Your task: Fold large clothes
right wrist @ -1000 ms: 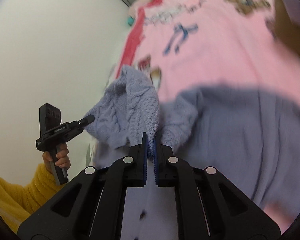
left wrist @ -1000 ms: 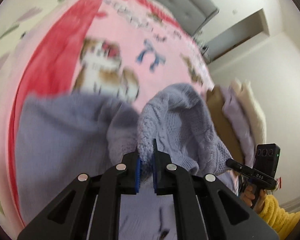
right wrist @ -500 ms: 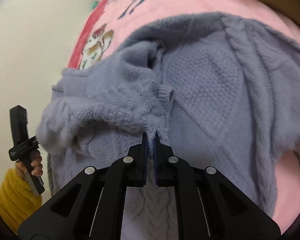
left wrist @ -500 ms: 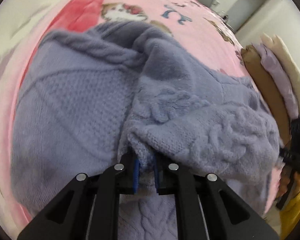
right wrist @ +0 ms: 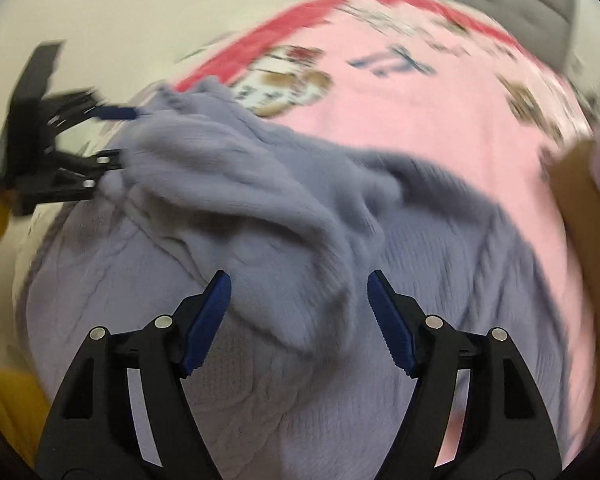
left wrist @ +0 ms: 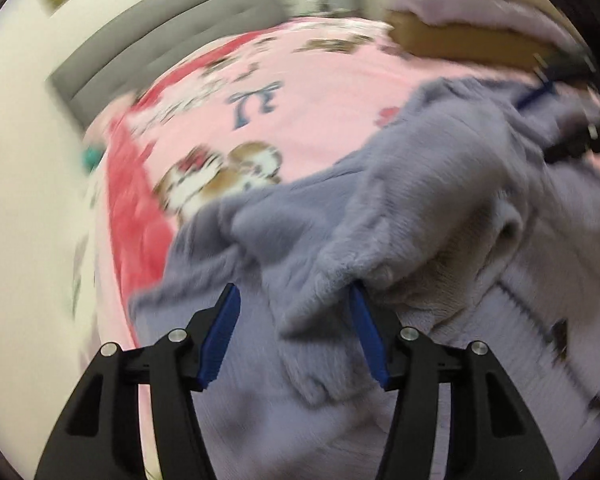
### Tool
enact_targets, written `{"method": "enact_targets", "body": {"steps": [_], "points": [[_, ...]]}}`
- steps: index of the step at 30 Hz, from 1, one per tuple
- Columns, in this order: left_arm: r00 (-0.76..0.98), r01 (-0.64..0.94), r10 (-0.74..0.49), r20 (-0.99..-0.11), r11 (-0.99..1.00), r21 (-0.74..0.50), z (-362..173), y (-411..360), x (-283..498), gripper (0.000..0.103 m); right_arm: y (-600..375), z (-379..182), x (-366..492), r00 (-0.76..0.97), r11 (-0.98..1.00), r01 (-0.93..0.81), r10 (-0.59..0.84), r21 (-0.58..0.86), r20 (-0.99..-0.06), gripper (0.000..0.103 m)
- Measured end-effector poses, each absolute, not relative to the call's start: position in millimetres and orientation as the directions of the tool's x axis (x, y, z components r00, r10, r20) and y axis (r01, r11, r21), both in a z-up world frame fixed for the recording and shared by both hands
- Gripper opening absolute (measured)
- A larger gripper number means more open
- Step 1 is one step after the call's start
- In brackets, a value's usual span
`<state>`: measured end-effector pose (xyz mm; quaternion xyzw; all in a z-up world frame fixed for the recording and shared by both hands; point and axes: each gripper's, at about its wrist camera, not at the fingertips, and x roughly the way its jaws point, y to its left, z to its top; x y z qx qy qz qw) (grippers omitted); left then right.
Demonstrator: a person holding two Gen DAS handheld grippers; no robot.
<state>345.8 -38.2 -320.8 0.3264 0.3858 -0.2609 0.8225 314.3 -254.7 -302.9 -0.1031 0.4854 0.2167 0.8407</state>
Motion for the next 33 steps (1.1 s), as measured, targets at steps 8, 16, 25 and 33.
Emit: {"method": "enact_targets", "body": {"steps": [8,16,25,33], "points": [[0.407,0.792,-0.244,-0.881,0.575,0.206,-343.4,-73.0,378.4,0.013,-232.2,-323.4,363.7,0.335,0.850,-0.517,0.312,0.104,-0.889,0.023],[0.300,0.733,-0.398,-0.867,0.678,-0.058,-303.6,-43.6,369.3,0.010,-257.9,-298.1,353.1,0.304,0.835,-0.416,0.500,0.359,-0.811,0.013],[0.219,0.761,-0.427,-0.877,0.637,-0.120,-293.6,-36.9,285.8,0.011,-246.5,-285.7,259.8,0.255,0.818,-0.410,0.528,0.404,-0.810,0.013],[0.233,0.731,-0.326,-0.916,0.680,-0.056,-358.7,-45.5,252.8,0.011,-240.0,-352.8,222.4,0.183,0.854,-0.244,0.506,0.460,-0.843,0.013]]}}
